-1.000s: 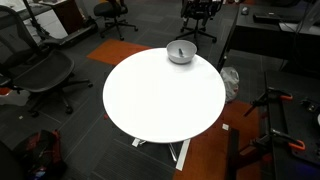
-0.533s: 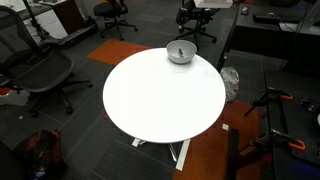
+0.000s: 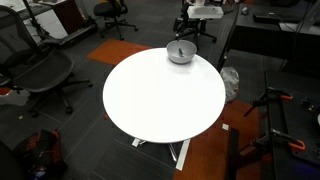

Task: Put the marker on the table

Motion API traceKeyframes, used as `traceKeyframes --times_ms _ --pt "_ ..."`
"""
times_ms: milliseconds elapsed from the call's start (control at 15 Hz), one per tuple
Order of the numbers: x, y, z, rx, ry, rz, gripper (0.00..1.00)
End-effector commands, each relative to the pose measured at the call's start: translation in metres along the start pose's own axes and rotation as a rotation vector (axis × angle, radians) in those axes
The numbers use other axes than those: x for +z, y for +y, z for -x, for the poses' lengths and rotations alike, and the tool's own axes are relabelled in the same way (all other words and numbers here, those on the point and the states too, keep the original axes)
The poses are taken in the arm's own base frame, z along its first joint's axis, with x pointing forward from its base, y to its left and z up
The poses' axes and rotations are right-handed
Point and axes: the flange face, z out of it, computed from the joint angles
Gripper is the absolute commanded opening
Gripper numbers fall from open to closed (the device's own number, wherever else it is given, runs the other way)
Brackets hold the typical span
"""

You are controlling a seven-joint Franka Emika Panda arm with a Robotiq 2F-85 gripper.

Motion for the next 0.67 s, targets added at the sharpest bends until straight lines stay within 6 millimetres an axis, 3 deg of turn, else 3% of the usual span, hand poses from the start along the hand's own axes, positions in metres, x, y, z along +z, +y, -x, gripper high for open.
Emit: traceKeyframes --times_ms 0,600 --pt "0.014 -0.002 -0.014 0.025 -0.023 -0.006 1.0" --pt "0.053 -0.001 -0.034 0.046 -0.037 0.033 1.0"
